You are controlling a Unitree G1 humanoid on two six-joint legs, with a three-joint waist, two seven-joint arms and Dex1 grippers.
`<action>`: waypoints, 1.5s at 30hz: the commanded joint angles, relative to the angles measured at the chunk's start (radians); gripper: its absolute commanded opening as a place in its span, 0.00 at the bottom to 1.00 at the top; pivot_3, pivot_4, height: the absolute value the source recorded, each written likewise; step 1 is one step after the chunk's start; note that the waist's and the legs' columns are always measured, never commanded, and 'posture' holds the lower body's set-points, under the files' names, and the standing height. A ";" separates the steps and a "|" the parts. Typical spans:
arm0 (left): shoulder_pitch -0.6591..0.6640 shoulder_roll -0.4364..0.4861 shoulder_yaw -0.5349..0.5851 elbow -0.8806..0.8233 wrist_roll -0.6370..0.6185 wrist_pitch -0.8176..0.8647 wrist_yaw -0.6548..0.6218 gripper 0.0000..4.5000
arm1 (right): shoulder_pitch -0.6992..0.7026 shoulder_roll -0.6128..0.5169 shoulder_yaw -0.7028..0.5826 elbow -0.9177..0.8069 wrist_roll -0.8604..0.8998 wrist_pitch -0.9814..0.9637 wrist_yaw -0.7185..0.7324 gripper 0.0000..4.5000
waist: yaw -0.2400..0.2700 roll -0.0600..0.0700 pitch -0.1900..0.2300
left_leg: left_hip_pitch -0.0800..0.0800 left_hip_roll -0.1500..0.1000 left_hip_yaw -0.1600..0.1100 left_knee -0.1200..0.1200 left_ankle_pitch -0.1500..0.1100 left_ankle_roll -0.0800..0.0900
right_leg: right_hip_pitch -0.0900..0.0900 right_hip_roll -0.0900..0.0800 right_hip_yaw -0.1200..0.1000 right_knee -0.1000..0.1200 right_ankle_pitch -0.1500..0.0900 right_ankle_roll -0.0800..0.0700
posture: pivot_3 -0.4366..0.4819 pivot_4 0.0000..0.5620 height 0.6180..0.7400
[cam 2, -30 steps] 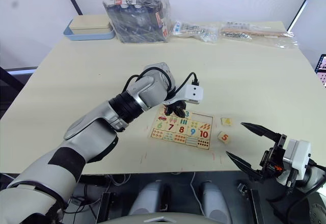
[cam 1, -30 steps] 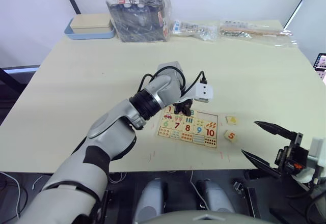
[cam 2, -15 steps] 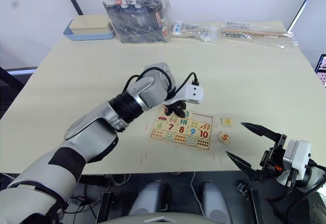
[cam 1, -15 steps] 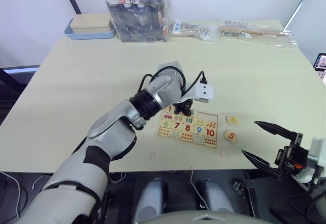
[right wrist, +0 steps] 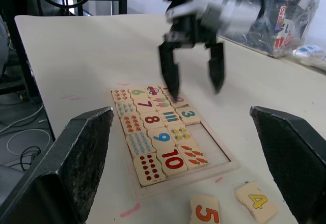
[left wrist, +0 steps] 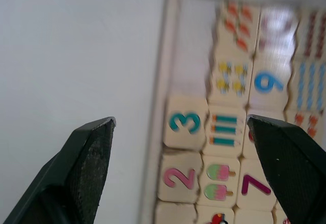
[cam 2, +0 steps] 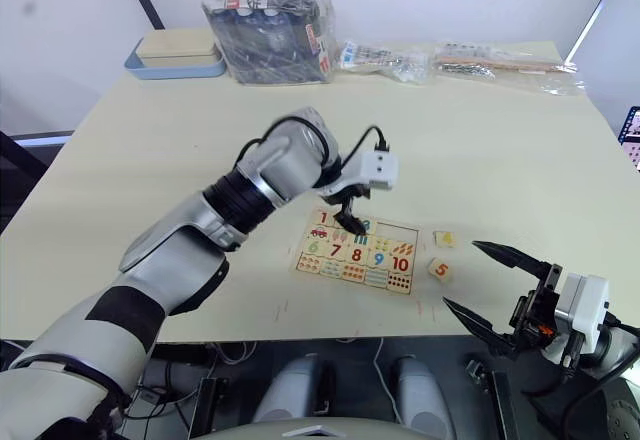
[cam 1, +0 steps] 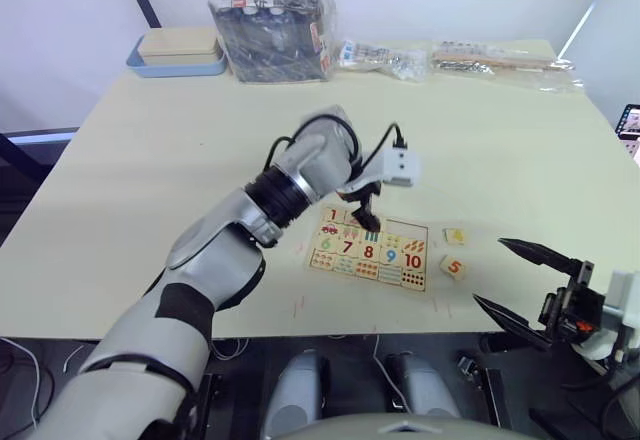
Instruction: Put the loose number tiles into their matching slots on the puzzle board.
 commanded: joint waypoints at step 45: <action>0.174 0.001 0.070 0.209 0.070 -0.629 0.088 0.02 | -0.004 0.001 0.017 -0.002 -0.013 -0.037 -0.021 1.00 | 0.001 0.000 0.000 | 0.000 -0.001 0.000 0.001 0.000 0.000 | 0.000 0.000 0.000 0.000 0.002 0.004 | 0.48 0.27 1.00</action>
